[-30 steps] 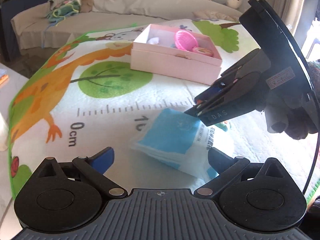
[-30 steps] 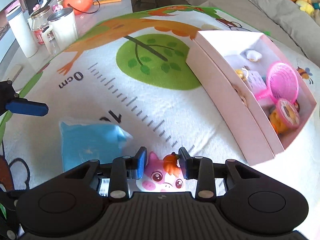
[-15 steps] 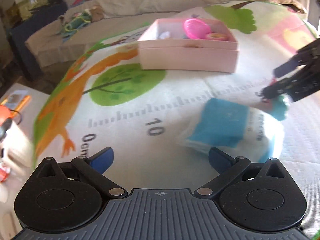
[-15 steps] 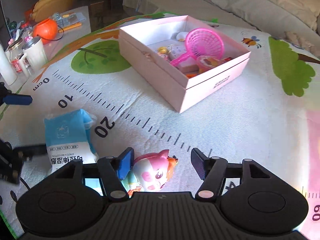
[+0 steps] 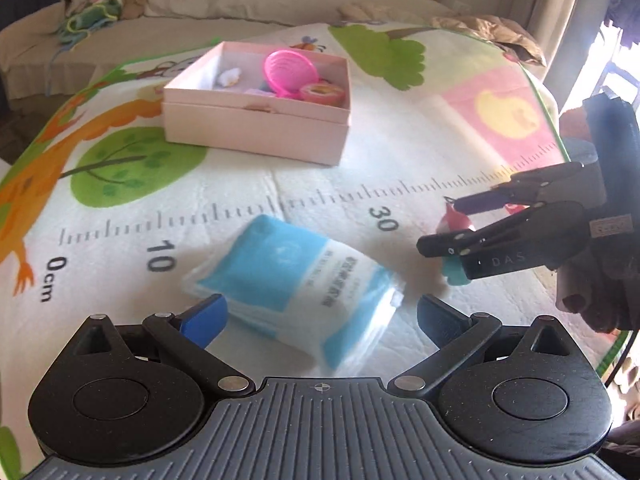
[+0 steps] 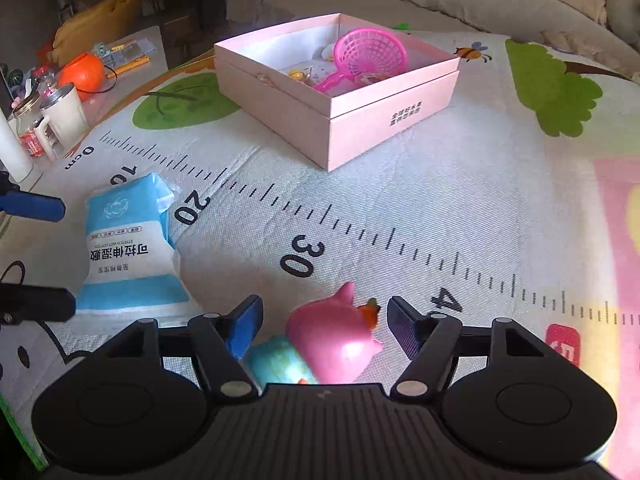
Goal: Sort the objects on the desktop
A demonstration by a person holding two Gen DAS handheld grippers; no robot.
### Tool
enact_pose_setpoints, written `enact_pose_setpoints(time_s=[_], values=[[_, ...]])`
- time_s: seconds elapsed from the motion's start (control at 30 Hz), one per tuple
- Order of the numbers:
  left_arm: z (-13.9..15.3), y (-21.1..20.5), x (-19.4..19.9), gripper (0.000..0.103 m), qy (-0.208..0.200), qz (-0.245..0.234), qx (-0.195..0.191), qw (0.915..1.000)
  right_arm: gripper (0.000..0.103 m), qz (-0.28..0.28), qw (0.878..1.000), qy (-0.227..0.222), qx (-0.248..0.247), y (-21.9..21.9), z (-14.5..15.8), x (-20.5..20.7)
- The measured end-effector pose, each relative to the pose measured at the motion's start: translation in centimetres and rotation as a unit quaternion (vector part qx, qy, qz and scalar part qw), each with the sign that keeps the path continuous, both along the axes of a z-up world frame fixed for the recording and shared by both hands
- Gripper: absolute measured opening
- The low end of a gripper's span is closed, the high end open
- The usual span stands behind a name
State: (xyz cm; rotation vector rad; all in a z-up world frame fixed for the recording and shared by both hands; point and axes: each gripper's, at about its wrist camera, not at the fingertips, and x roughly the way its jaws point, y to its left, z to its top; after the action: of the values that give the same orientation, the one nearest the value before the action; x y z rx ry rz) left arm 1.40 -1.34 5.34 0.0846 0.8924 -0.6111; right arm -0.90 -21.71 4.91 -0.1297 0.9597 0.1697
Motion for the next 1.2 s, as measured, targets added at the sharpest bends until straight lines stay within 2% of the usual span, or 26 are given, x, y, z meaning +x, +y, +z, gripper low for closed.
enact_pose_setpoints(time_s=[0.1,0.17,0.23,0.33,0.47,0.53,0.63,0.7,0.87,0.93,0.97,1.0,1.07,1.2], values=[[-0.4,-1.9,0.0,0.103,-0.022,0.008,0.021,0.9995,0.071,-0.005,0.999,-0.039,-0.019,-0.8,1.3,-1.7],[-0.9,-2.6,-0.1,0.103,-0.037,-0.001,0.05,0.9981,0.075,-0.01,0.998,-0.062,-0.017,-1.7,2.4,-2.7],[-1.5,-2.5,0.0,0.103,-0.04,-0.005,0.081,0.9959,0.083,-0.013,0.997,-0.075,-0.013,-2.4,3.1,-3.6],[-1.8,-0.8,0.5,0.103,-0.038,0.009,0.108,0.9934,0.086,-0.004,0.996,-0.083,-0.021,-2.7,3.2,-4.7],[-1.0,2.1,1.3,0.103,-0.052,0.063,0.14,0.9869,0.086,0.023,0.997,-0.066,-0.019,-1.9,1.8,-5.3],[-0.2,3.1,1.6,0.103,-0.045,0.072,0.124,0.9886,0.086,0.032,0.997,-0.064,-0.017,-1.3,1.3,-5.1],[1.0,3.1,1.6,0.103,-0.02,0.056,0.059,0.9965,0.086,0.048,0.997,-0.065,-0.01,-0.4,0.7,-4.6],[1.1,1.9,1.8,0.103,-0.018,0.053,0.04,0.9976,0.086,0.063,0.996,-0.067,-0.011,0.7,0.4,-3.9],[-1.4,-1.1,4.0,0.103,-0.009,0.065,0.068,0.9955,0.085,0.063,0.996,-0.057,-0.031,2.2,-0.9,-2.1],[-2.2,-1.5,4.4,0.103,-0.004,0.061,0.071,0.9956,0.071,0.058,0.997,-0.046,-0.026,2.0,-1.0,-1.7],[-2.5,-1.5,4.5,0.103,-0.004,0.059,0.074,0.9955,0.068,0.058,0.997,-0.041,-0.025,1.8,-1.0,-1.8],[-2.7,-1.4,4.5,0.097,-0.003,0.06,0.077,0.9952,0.067,0.06,0.997,-0.041,-0.025,1.7,-0.8,-2.0],[-2.9,-1.1,4.4,0.077,0.003,0.055,0.082,0.9951,0.061,0.071,0.996,-0.044,-0.03,1.8,-0.4,-2.8],[-1.5,-0.2,3.3,0.064,-0.013,0.038,0.076,0.9963,0.058,0.087,0.996,-0.036,0.004,2.0,1.5,-4.3]])
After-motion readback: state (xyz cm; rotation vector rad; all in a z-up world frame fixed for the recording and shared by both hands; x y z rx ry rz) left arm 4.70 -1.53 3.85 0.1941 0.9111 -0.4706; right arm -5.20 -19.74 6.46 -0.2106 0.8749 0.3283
